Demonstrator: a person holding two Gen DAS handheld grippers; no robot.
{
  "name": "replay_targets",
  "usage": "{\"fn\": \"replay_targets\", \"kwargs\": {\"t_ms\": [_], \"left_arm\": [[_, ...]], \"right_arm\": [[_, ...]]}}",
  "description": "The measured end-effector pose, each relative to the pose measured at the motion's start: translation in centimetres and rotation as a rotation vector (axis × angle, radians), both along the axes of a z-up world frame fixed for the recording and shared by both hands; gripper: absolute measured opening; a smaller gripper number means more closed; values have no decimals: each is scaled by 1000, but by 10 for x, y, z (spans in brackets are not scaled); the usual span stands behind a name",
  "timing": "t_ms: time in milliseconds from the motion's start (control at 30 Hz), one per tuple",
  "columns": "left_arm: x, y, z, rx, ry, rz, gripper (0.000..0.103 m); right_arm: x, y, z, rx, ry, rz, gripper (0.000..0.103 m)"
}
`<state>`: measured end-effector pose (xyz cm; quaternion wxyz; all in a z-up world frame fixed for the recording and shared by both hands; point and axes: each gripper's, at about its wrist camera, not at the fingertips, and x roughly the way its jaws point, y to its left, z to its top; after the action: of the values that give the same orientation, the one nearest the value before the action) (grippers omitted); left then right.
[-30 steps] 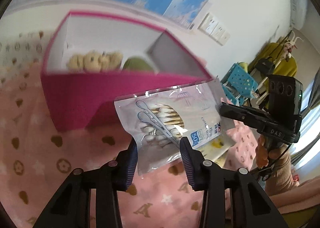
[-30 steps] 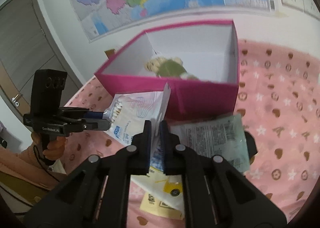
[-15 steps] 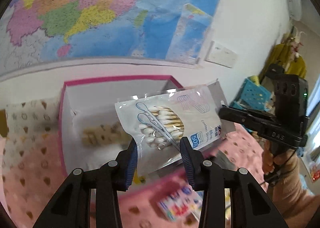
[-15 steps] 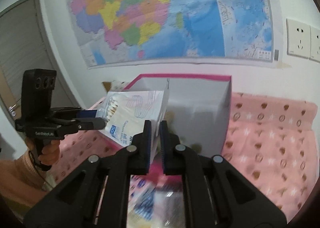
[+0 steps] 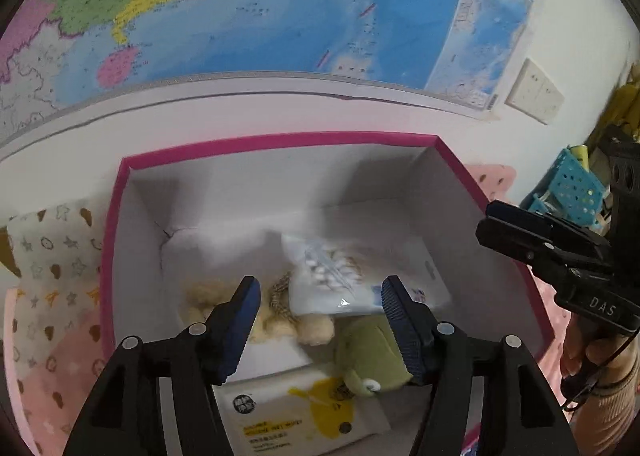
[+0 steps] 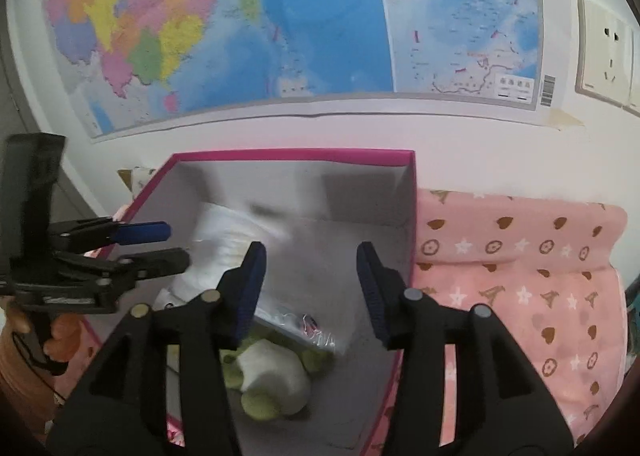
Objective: Organize soft objects
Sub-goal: 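Carry the cotton-swab bag over the magenta box and open the left gripper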
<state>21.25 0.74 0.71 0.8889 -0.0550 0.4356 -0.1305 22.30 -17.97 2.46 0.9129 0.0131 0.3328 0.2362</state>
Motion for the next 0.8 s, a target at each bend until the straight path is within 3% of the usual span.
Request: {"fn": "replay_targets", "kwargs": {"t_ms": [367, 500, 800], "left_arm": [[-62, 5, 37, -79, -190, -63, 64], [-93, -1, 47, -110, -241, -110, 65], [-137, -28, 27, -209, -194, -212, 65]], "right_arm": [[-63, -14, 14, 42, -63, 99, 50], [-91, -33, 20, 84, -89, 99, 56], [-130, -74, -4, 122, -27, 36, 58]]}}
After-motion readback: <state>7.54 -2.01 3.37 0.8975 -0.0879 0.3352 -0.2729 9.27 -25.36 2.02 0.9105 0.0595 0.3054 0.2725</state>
